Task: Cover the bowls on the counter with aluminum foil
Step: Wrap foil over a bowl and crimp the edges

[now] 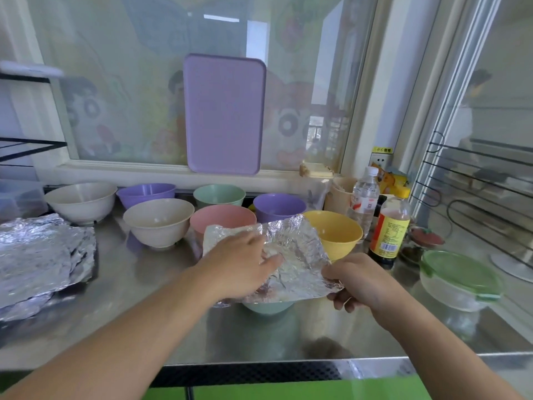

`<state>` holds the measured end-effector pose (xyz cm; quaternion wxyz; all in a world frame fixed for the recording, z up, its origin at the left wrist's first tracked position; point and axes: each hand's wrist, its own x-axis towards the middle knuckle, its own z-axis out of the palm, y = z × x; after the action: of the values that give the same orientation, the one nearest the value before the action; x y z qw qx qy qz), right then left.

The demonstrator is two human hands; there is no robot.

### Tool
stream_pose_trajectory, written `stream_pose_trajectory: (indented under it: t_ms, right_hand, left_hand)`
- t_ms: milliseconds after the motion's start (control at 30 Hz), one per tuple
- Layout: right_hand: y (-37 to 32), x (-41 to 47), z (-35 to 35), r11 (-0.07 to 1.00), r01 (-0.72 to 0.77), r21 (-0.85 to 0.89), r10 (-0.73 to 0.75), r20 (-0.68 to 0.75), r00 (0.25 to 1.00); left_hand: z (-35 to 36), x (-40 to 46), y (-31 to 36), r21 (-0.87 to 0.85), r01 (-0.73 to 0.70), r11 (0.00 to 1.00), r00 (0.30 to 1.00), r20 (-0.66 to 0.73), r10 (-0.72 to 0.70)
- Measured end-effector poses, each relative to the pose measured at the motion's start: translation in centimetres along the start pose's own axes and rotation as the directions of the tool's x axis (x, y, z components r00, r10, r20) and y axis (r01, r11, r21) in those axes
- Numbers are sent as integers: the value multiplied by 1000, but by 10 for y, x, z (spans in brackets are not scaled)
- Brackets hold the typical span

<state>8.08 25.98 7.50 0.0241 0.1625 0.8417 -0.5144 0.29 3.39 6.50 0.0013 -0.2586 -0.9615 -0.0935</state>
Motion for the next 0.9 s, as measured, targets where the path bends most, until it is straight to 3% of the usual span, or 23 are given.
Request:
stream_pose_trajectory:
  t_ms: [67, 100, 133, 200, 267, 300, 367, 467, 533, 667, 900]
  right_hand:
    - [0, -1, 0, 958, 68, -280, -103, -113, 988]
    - [-1, -5, 1, 850, 106, -516, -236, -194, 952]
    - [-4, -8, 4, 680, 136, -721, -430, -241, 870]
    - [-21, -20, 18, 381, 282, -880, -711, -84, 698]
    - [-40, -21, 38, 215, 506, -836, -758, 184, 626]
    - [-47, -17, 50, 200, 580, -790, -710, 291, 642]
    - [-52, 3, 69, 321, 630, -707, -561, 394, 728]
    - [-44, 46, 78, 533, 569, -626, -482, 328, 812]
    - [-31, 68, 77, 517, 554, -652, -511, 284, 811]
    - [-15, 72, 76, 467, 518, -717, -547, 227, 806]
    - [-15, 56, 70, 601, 547, -582, -520, 235, 821]
  left_hand:
    - [17, 6, -3, 86, 18, 996, 997, 73, -24]
    - [23, 6, -3, 92, 26, 995, 997, 70, -32]
    - [28, 6, -2, 73, 36, 997, 998, 49, -39]
    - [32, 5, 2, 50, 30, 998, 1000, 3, -30]
    - [31, 4, 5, 46, 21, 999, 1000, 9, -22]
    - [30, 4, 5, 51, 6, 999, 1000, 24, -7]
    - [28, 3, 3, 79, -52, 996, 998, 39, 49]
    - [25, 1, -1, -1, -70, 998, 995, -66, 69]
    - [23, 0, -4, -82, -6, 997, 997, -76, -1]
    - [25, 2, -7, -35, 69, 997, 997, 22, -68]
    - [26, -2, -6, -71, 54, 996, 998, 24, -52]
